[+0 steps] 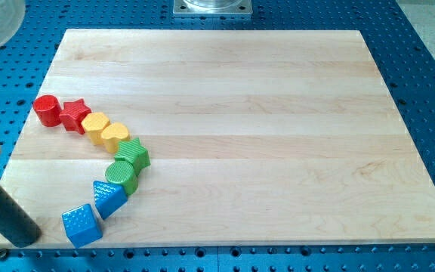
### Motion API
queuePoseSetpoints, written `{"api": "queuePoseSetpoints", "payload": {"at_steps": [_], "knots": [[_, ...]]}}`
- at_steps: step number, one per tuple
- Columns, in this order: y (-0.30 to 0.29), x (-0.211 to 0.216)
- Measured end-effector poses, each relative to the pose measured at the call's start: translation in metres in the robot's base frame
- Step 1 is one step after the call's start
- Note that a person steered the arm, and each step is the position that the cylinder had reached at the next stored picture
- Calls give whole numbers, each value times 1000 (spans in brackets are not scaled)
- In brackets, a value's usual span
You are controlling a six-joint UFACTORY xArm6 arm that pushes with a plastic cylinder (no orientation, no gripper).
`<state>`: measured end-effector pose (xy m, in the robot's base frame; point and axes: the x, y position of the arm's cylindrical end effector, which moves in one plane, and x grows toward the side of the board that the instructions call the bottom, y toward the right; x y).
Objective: Push the blue cube towards the bottom center of the board
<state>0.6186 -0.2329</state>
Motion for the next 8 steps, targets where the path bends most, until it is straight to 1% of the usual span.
{"api": "queuePoseSetpoints", "payload": {"at_steps": [1, 2, 4, 5, 6, 7, 8], "knots": [[9, 0], [29, 0], [126, -8], [151, -20], [151, -44], [166, -69], [241, -83]]}}
